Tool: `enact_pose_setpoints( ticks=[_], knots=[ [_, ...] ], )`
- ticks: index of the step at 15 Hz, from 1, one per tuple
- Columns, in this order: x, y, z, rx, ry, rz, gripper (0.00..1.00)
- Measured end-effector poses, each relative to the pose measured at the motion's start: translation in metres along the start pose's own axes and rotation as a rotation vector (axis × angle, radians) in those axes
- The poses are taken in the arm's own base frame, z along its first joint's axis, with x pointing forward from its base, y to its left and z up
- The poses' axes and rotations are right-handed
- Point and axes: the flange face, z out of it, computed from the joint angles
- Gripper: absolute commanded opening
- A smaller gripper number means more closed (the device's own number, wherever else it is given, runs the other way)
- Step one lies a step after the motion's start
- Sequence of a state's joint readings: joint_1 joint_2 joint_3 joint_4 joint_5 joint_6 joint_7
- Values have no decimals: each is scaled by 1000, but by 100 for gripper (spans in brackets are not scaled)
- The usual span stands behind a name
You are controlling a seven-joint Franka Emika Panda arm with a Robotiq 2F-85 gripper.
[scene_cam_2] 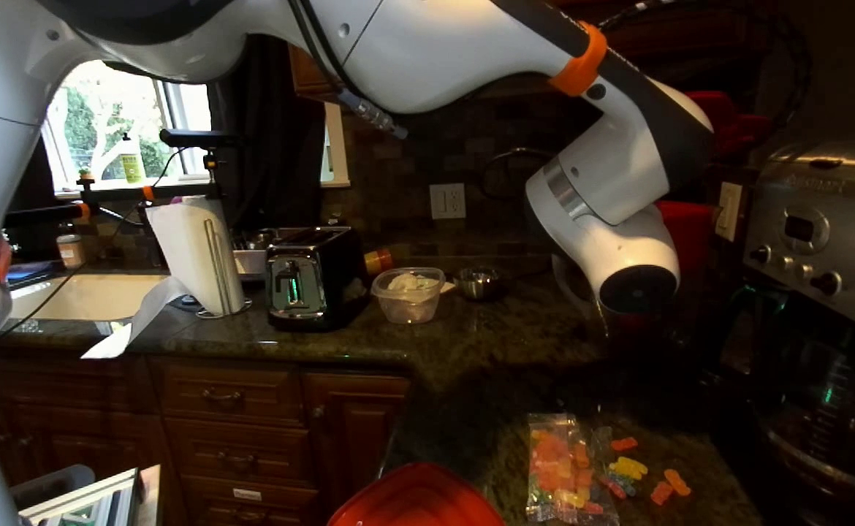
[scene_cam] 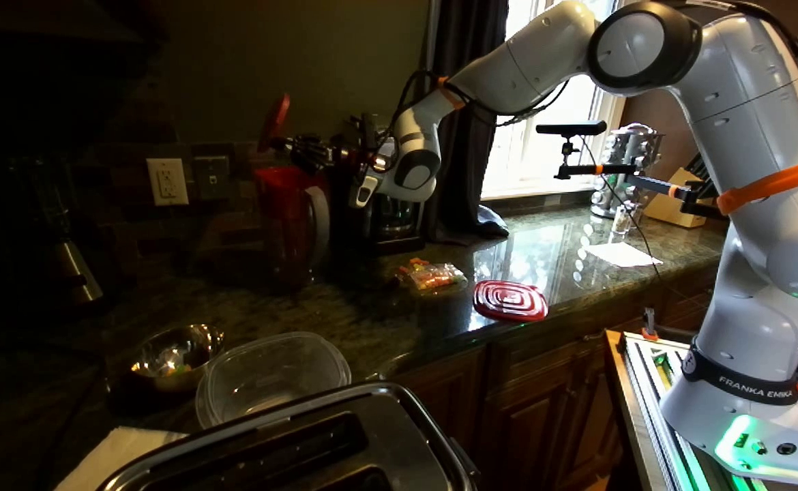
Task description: Move an object from one position
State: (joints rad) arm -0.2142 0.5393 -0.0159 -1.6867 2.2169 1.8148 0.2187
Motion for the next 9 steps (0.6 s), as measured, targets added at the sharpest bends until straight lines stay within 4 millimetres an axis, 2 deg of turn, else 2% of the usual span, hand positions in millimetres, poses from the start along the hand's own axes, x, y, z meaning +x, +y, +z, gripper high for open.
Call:
enact_pose_setpoints(
  ticks=[6, 9],
  knots=[
    [3, 19, -38, -76, -152, 46, 0],
    [5, 35, -46, -110, -202, 85, 0]
  ],
)
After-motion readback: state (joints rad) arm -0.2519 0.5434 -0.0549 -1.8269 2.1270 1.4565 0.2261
